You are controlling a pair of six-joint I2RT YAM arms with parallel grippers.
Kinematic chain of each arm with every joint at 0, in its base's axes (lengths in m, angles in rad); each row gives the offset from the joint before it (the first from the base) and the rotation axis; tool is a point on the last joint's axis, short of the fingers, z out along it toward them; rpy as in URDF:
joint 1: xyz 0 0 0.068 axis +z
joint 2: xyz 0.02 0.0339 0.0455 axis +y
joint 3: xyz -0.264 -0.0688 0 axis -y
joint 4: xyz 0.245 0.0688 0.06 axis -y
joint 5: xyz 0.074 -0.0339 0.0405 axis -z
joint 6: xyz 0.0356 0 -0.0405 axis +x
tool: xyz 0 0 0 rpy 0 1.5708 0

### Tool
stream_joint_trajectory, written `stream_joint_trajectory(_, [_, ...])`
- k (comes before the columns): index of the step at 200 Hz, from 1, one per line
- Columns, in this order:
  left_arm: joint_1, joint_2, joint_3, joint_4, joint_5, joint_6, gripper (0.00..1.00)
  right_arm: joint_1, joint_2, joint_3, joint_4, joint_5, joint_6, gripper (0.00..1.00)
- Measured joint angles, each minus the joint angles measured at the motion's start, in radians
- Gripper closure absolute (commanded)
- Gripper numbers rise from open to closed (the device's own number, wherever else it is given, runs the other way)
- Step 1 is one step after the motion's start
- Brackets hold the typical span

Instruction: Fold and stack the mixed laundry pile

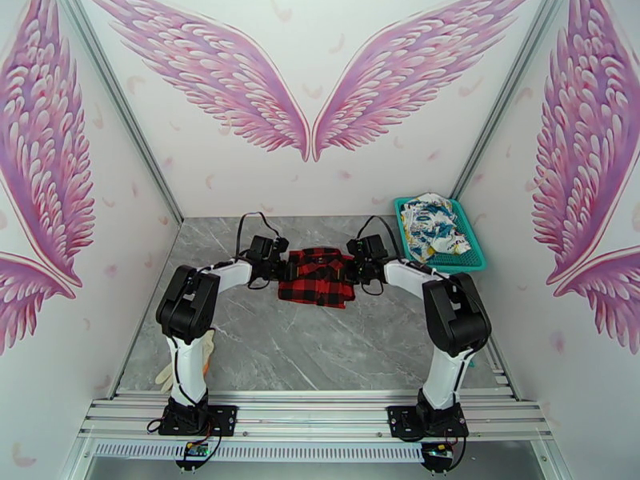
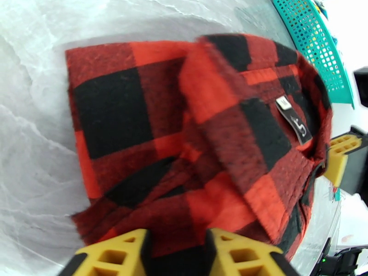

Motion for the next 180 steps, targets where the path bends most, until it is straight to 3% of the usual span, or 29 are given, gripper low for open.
stream_joint_trajectory(12, [0.002,-0.011,0.0,0.0,-0.011,0.0,0.52,0.006,0.035,0.0,-0.001,0.042,0.001,0.99])
stream_joint_trajectory(52, [0.016,-0.122,-0.007,-0.027,-0.078,0.008,0.3,0.022,0.04,-0.002,0.002,0.115,0.008,0.66])
stream_joint_trajectory(76, [0.023,-0.203,-0.054,-0.032,-0.098,0.0,0.25,0.023,-0.012,-0.031,-0.016,0.142,0.006,0.47])
stream_joint_trajectory(98, [0.023,-0.21,-0.111,-0.024,-0.087,-0.023,0.18,0.019,-0.075,-0.046,-0.04,0.154,0.008,0.36])
stream_joint_trajectory(123, [0.023,-0.166,-0.135,-0.027,-0.045,-0.051,0.1,0.006,-0.111,-0.045,-0.04,0.137,0.012,0.32])
stream_joint_trajectory(145, [0.023,-0.117,-0.135,-0.003,-0.01,-0.086,0.09,-0.018,-0.095,-0.045,-0.036,0.109,0.019,0.31])
stream_joint_trajectory(180, [0.023,-0.055,-0.124,0.085,0.057,-0.169,0.13,-0.04,0.003,-0.031,-0.008,0.049,0.045,0.38])
